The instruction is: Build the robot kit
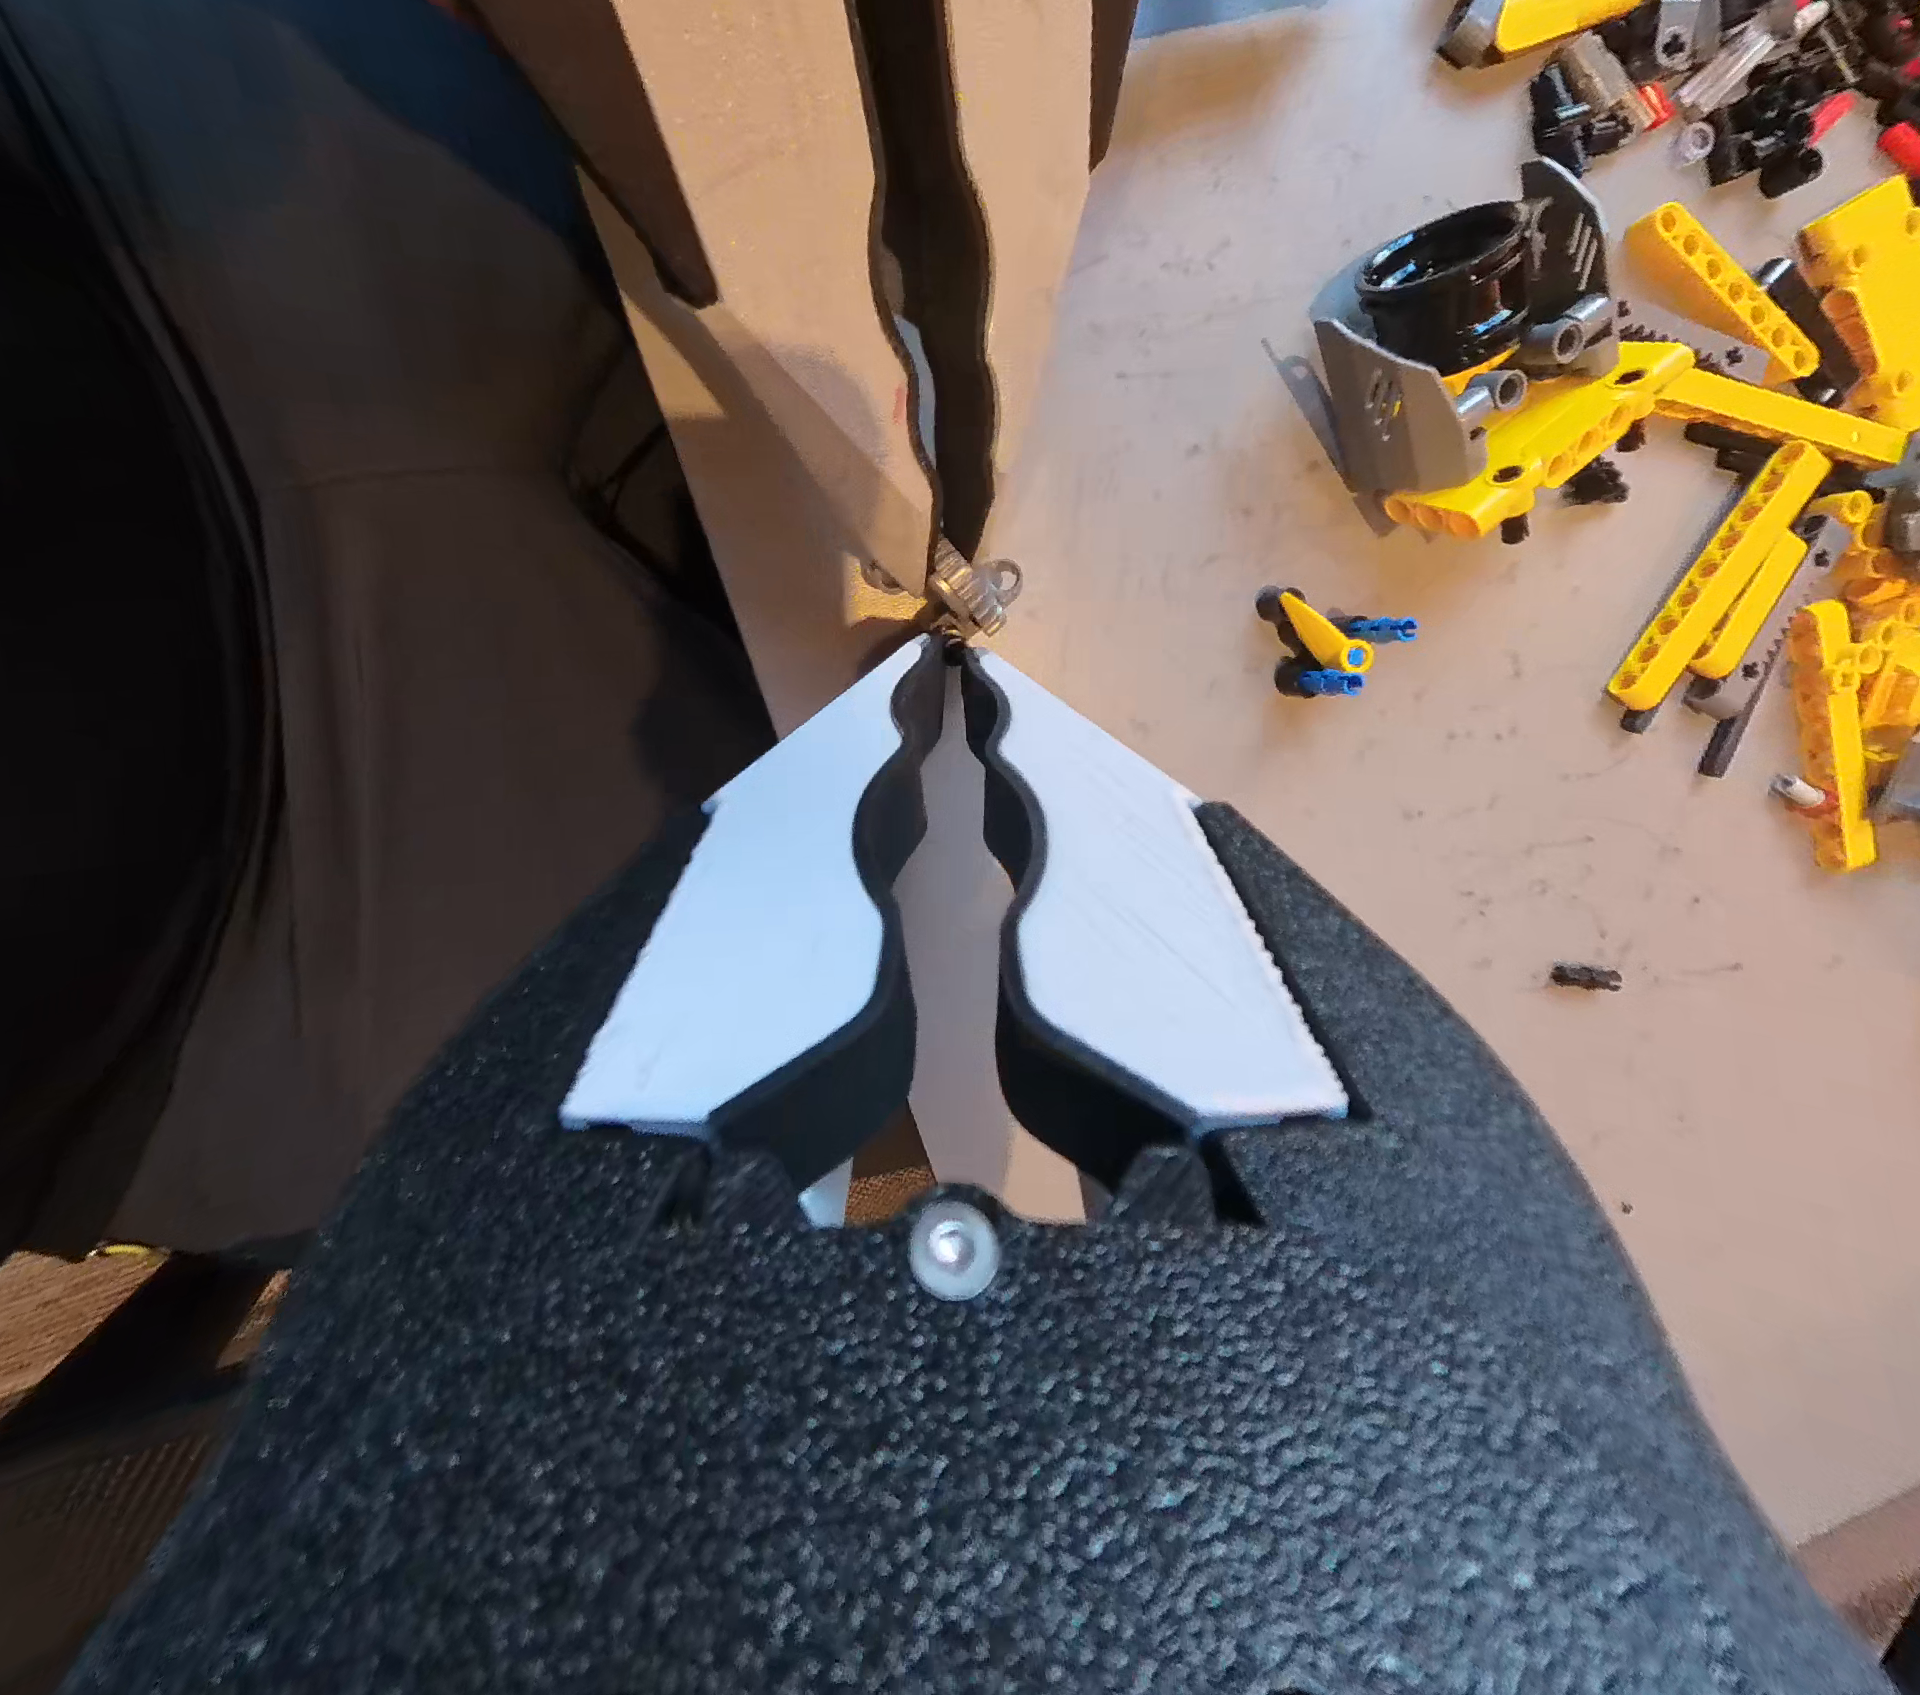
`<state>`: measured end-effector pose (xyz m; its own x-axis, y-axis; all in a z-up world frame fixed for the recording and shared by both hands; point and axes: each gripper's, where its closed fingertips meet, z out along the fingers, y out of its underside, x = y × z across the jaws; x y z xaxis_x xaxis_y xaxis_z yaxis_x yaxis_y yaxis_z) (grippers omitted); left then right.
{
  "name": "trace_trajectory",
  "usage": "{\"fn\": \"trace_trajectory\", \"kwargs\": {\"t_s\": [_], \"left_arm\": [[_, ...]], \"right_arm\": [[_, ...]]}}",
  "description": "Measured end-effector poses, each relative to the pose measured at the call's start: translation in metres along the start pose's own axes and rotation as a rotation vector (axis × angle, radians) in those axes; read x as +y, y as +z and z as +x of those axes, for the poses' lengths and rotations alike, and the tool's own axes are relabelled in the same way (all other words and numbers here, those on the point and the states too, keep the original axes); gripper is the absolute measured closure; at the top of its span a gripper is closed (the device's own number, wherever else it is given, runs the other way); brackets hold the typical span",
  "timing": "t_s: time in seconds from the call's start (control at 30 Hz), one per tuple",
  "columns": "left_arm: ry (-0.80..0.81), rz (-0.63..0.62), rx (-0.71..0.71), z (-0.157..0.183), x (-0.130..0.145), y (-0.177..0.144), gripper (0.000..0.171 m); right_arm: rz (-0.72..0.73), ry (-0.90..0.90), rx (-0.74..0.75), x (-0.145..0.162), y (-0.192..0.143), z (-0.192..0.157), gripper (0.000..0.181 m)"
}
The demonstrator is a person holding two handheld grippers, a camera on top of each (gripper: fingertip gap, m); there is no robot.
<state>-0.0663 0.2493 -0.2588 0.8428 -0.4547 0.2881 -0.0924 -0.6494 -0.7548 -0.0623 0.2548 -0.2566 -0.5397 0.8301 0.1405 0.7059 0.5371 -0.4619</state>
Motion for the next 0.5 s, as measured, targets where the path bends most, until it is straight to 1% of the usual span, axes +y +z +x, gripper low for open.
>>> {"fn": "trace_trajectory", "kwargs": {"t_s": [0.17, 0.27, 0.4, 0.5], "left_arm": [[0.003, 0.0, -0.003, 0.0002, -0.0001, 0.0003, 0.165], [-0.005, 0.002, 0.004, 0.0, -0.0002, 0.0001, 0.165], [0.008, -0.001, -0.013, -0.0004, -0.0006, 0.0002, 0.165], [0.001, 0.0, -0.015, -0.0012, -0.0006, -0.0003, 0.165]], "right_arm": [[0.012, 0.029, -0.03, 0.0015, 0.0002, -0.0004, 0.179], [0.027, 0.084, -0.078, 0.0006, 0.0004, 0.0, 0.179], [0.006, 0.118, -0.131, 0.0018, 0.0012, 0.0002, 0.179], [0.006, 0.095, -0.12, 0.0003, 0.0018, 0.0007, 0.179]]}}
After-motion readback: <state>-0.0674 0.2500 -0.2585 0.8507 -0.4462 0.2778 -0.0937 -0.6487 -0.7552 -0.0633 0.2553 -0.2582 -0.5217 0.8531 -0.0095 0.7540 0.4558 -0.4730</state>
